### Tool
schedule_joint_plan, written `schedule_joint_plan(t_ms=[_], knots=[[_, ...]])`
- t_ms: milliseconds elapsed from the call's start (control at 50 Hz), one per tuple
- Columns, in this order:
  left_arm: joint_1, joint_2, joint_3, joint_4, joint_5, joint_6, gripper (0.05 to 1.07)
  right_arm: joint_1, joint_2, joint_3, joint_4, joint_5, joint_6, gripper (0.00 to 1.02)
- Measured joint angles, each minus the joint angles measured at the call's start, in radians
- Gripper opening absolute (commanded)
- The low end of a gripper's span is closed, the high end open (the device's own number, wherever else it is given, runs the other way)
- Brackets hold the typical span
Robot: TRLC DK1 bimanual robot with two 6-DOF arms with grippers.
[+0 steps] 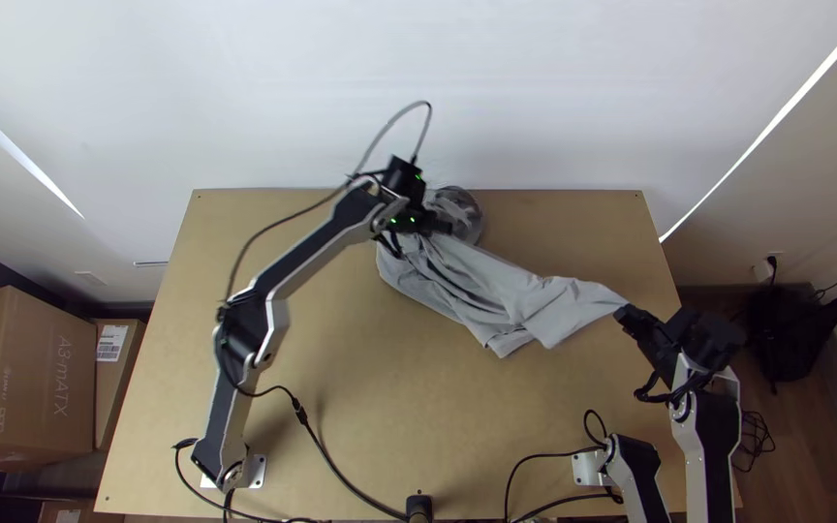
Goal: Fold the t-shirt
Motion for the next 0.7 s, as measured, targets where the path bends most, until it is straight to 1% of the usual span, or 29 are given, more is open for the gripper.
schedule_joint_plan(t_ms=[100, 200, 340, 540, 700], knots=[[0.032, -0.148, -0.038, -0.002, 0.001, -0.014, 0.08, 0.014, 0.018, 0.060, -0.013, -0.004, 0.008, 0.02], [0.054, -0.272, -0.088, -0.005, 0.001, -0.023, 0.08, 0.038, 0.034, 0.130, -0.027, -0.008, 0.034, 0.02], [0.078, -0.435, -0.197, -0.008, 0.001, -0.029, 0.08, 0.124, 0.054, 0.238, -0.063, -0.008, 0.079, 0.02], [0.089, -0.662, -0.536, -0.013, 0.000, -0.053, 0.08, 0.286, 0.076, 0.296, -0.181, -0.007, 0.109, 0.02], [0.028, -0.766, -0.828, -0.017, 0.000, -0.072, 0.08, 0.346, 0.147, 0.296, -0.280, -0.004, 0.103, 0.02]])
